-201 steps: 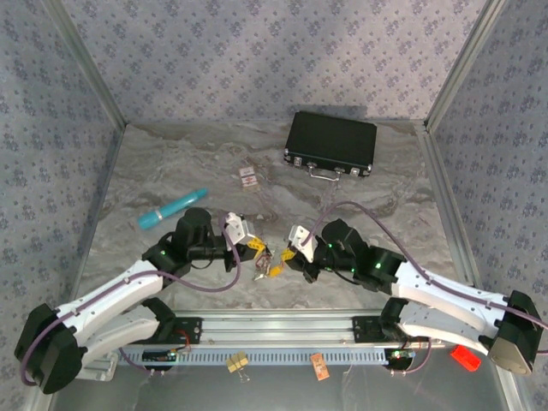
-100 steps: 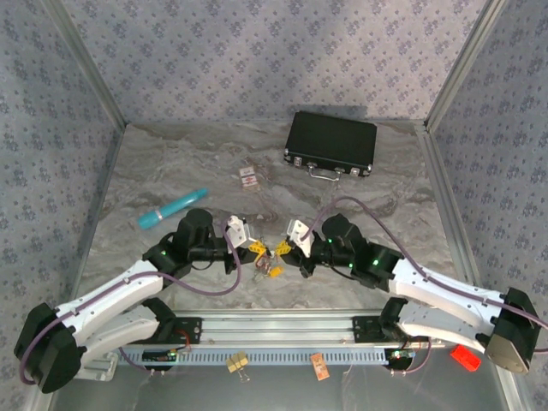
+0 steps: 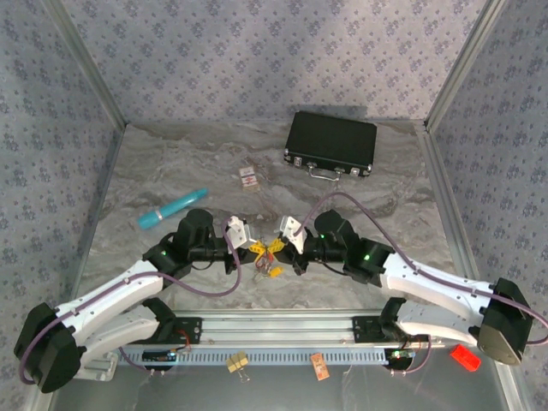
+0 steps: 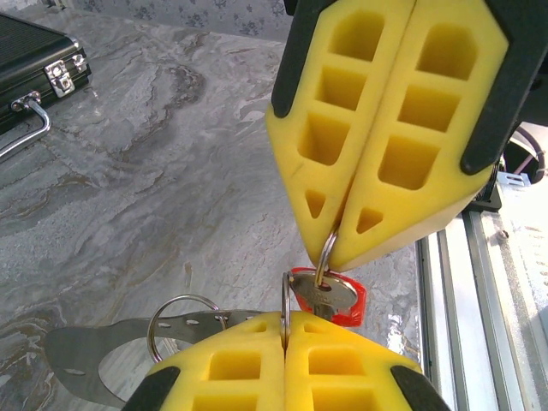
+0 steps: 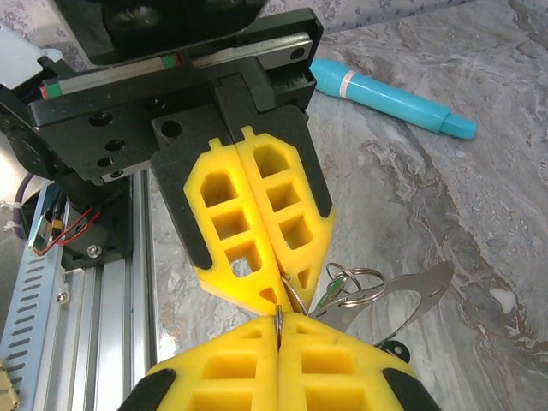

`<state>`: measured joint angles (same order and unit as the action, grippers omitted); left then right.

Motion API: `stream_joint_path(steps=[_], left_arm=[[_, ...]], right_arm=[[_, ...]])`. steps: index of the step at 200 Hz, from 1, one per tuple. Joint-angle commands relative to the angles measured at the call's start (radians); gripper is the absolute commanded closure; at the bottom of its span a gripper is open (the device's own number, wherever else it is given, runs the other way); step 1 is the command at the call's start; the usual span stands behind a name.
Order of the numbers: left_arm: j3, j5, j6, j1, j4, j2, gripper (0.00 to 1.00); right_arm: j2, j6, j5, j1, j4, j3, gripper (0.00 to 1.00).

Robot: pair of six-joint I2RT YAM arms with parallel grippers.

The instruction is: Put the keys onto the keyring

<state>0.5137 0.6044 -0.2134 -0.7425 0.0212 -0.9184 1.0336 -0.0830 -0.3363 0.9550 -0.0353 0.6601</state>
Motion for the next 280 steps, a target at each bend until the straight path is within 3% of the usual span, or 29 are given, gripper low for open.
stream_joint_path(steps=[1, 87, 188, 255, 280], left_arm=[[0.035, 0.006, -0.016, -0.006, 0.006, 0.018, 1.00], [0.032, 0.000, -0.018, -0.008, 0.006, 0.023, 1.00], [0.037, -0.277, -0.091, -0.078, 0.011, 0.045, 1.00], [0.025, -0.304, -0.090, -0.086, 0.024, 0.063, 1.00], [0.028, -0.305, -0.048, -0.085, 0.021, 0.058, 1.00]], right_arm=[[0.006, 0.034, 0.041, -0.001, -0.025, 0.036, 1.00], [0.033, 0.111, 0.158, -0.017, 0.022, 0.064, 1.00], [0.072, 0.312, 0.256, -0.009, 0.163, 0.132, 1.00], [0.106, 0.400, 0.244, 0.001, 0.210, 0.178, 1.00], [0.073, 0.313, 0.221, 0.008, 0.195, 0.153, 1.00]])
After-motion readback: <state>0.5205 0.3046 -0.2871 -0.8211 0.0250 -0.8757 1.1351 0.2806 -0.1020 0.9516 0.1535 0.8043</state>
